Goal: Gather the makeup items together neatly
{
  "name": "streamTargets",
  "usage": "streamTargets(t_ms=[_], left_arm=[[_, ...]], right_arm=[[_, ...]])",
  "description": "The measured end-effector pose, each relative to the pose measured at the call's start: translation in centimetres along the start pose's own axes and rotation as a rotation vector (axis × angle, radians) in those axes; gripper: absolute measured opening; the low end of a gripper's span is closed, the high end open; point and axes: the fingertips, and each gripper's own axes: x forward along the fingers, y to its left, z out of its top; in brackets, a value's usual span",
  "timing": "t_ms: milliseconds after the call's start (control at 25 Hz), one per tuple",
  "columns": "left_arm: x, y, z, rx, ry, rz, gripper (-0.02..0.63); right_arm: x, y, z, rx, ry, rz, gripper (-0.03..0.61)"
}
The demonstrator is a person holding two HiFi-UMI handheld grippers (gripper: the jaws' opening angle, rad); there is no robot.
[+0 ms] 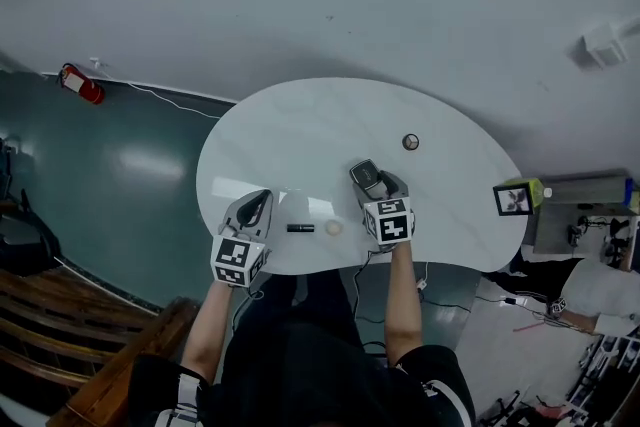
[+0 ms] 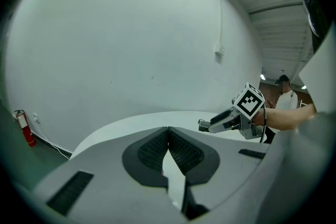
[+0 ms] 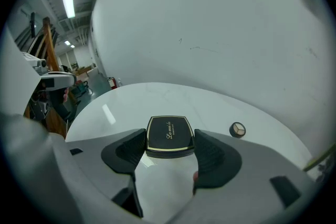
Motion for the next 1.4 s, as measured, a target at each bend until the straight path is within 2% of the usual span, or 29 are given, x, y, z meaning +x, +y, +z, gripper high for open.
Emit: streamTargets(t_ms=[280,560,1040,1400], left_arm=[[-1.9,-3.5,-1.1,0.049,0.008,-0.085,0.017],[-2.4,-8.0,-2.0,0.064,0.014,-0.126,0.017],[-2.6,-12.5,-4.9,0.035,0.047,-0.064,0.017],[-2.7,-11.0,-7.4,0.025,0.090,-0.050,0.017]], right_arm=[[-5.6,0.8,-3.3,0.030,-0.023,-0.056,0.302],[-8.9,0.4,-6.0,0.044,-0.035,-0.060,0.302],[-7.7,0.9,-12.3,0.088,0.015,0.049,0.302],[-4.5,3.0,-15.0,0.120,0.057,0.058,0.302]])
